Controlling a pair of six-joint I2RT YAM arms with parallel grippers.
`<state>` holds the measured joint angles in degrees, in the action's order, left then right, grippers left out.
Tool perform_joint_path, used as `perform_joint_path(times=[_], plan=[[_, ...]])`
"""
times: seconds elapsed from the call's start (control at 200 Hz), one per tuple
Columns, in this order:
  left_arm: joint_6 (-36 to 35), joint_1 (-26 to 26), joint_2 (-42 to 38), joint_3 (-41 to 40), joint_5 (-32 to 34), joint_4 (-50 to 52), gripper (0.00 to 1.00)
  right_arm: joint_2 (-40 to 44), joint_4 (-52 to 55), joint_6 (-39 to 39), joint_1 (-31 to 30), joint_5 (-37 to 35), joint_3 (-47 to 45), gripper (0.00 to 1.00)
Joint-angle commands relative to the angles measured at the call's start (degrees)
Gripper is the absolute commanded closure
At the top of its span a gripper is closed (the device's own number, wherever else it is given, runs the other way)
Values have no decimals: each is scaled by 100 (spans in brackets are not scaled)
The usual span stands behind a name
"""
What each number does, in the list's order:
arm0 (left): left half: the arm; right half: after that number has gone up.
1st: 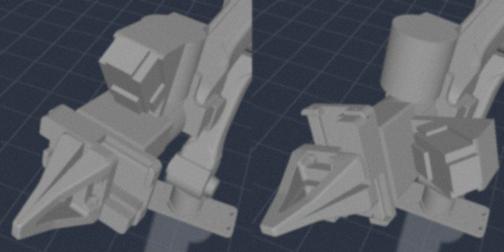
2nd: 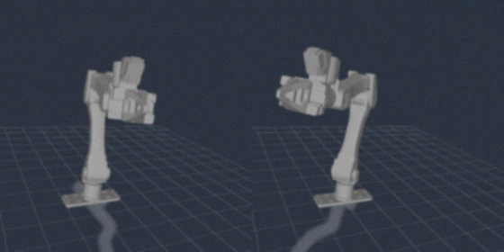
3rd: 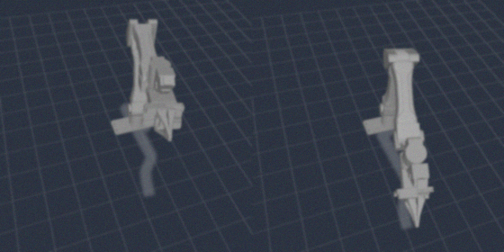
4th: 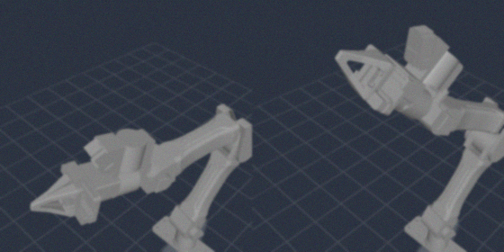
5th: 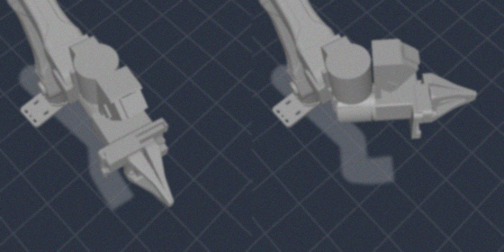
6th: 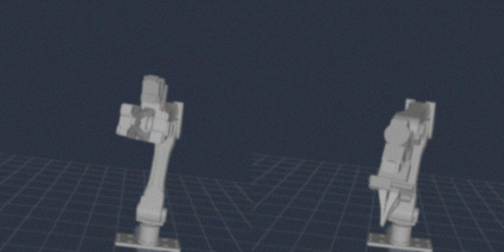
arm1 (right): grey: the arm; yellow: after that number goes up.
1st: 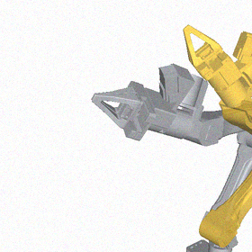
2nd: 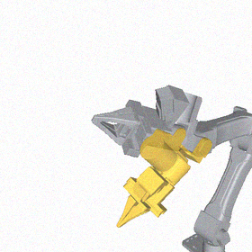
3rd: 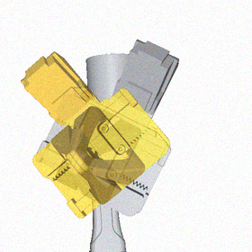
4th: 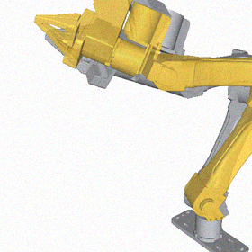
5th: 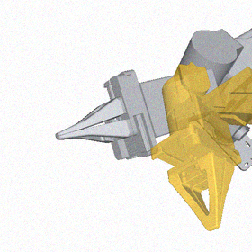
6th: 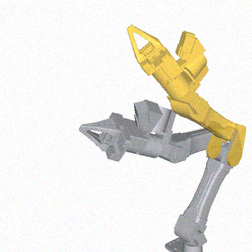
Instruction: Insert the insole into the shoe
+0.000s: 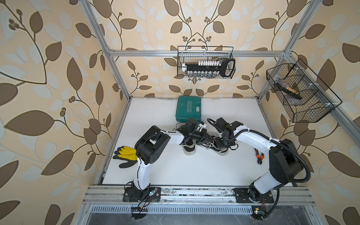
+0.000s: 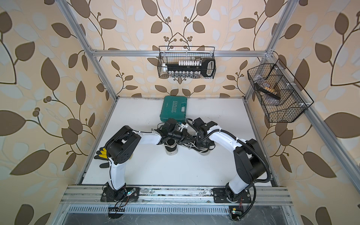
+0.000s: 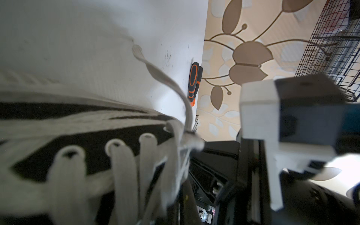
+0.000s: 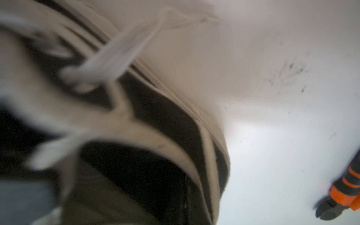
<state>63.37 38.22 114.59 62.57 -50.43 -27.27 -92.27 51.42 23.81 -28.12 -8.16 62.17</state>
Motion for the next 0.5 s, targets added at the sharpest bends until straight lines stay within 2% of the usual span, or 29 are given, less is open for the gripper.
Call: perform_joint_path(times=[0.0, 0.08, 0.16, 0.23, 0.31, 0.415, 0.495], plan=[[-83, 42, -379, -42, -81, -186, 100, -134, 261, 150, 25, -461, -111, 100], [-128, 38, -393, -47, -87, -117, 100, -147, 392, 166, 18, -659, 47, 100], [-150, 40, -411, -69, -81, -85, 100, -3, 408, 159, 17, -434, 178, 100], [-165, 42, -415, -77, -89, -55, 100, 118, 424, 173, 16, -154, 247, 85], [-219, 43, -437, -97, -70, 10, 100, 176, 348, 195, 59, 193, 200, 78], [-244, 45, -466, -134, -71, 31, 100, 47, 239, 214, 131, 538, 78, 74], [-264, 45, -490, -181, -59, 58, 100, -152, 217, 146, 123, 592, 30, 76]])
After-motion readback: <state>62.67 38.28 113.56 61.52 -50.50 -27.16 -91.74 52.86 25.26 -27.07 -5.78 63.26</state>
